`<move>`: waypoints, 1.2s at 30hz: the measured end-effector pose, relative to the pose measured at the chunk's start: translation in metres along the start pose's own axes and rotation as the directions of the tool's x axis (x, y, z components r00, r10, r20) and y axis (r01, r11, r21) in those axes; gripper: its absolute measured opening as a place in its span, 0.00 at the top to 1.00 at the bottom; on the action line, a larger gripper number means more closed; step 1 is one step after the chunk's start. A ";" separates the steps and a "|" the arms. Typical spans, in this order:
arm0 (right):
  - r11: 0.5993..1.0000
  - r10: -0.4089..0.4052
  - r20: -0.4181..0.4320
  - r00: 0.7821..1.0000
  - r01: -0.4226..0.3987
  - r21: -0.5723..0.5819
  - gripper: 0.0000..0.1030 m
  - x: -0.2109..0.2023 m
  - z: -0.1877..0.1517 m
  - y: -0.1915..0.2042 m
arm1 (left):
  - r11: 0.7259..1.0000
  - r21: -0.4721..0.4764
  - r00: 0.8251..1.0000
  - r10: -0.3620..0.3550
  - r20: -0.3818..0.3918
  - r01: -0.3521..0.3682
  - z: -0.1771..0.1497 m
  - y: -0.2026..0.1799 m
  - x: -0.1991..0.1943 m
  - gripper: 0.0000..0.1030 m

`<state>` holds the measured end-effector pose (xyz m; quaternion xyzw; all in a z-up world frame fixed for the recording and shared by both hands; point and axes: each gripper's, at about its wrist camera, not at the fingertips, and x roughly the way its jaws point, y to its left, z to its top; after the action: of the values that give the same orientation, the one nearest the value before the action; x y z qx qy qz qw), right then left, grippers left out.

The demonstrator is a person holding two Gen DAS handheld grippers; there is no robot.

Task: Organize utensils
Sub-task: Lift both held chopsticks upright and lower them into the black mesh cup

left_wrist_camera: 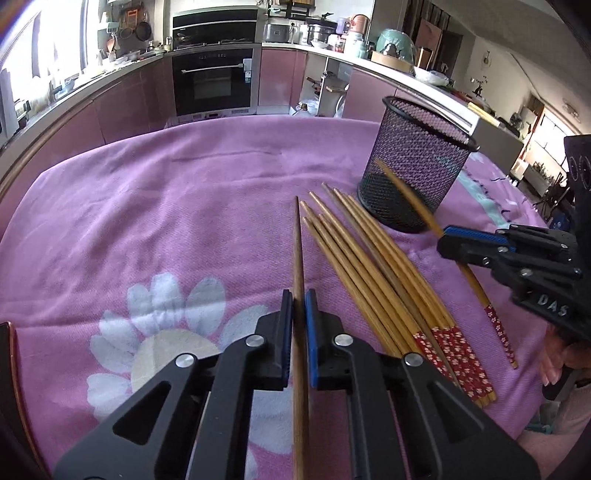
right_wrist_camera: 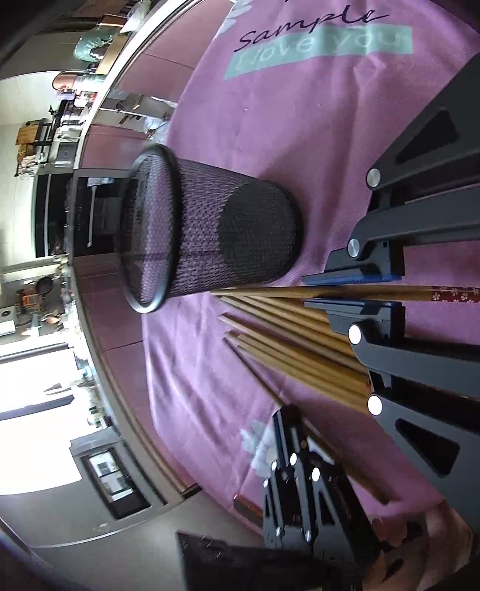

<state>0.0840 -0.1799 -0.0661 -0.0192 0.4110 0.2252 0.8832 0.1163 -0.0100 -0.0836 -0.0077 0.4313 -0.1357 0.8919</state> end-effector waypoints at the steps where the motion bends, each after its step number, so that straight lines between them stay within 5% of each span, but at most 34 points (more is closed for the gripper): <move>1: 1.000 0.016 0.015 1.000 -0.016 0.001 0.95 -0.006 0.001 0.000 | 1.000 -0.003 1.000 -0.012 0.006 0.013 0.001 0.001 -0.004 0.93; 9: 0.996 0.092 0.144 0.985 -0.093 0.004 0.95 -0.050 0.015 0.000 | 0.989 0.005 0.983 -0.148 0.107 0.149 0.017 0.004 -0.050 0.93; 17: 0.993 0.107 0.264 0.959 -0.114 0.013 0.95 -0.085 0.032 -0.011 | 0.967 0.024 0.938 -0.252 0.240 0.254 0.039 0.002 -0.103 0.93; 25: 0.993 0.108 0.344 0.933 -0.115 0.000 0.95 -0.103 0.055 -0.019 | 0.960 0.017 0.895 -0.268 0.357 0.281 0.080 -0.004 -0.134 0.93; 36: 0.997 0.076 0.435 0.897 -0.077 -0.015 0.95 -0.126 0.102 -0.035 | 0.955 0.071 0.863 -0.290 0.414 0.287 0.156 -0.039 -0.154 0.93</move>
<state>0.1010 -0.2371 0.0882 0.0490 0.2041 0.2577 0.9432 0.1365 -0.0257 0.1372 -0.0979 0.2230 -0.2640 0.9332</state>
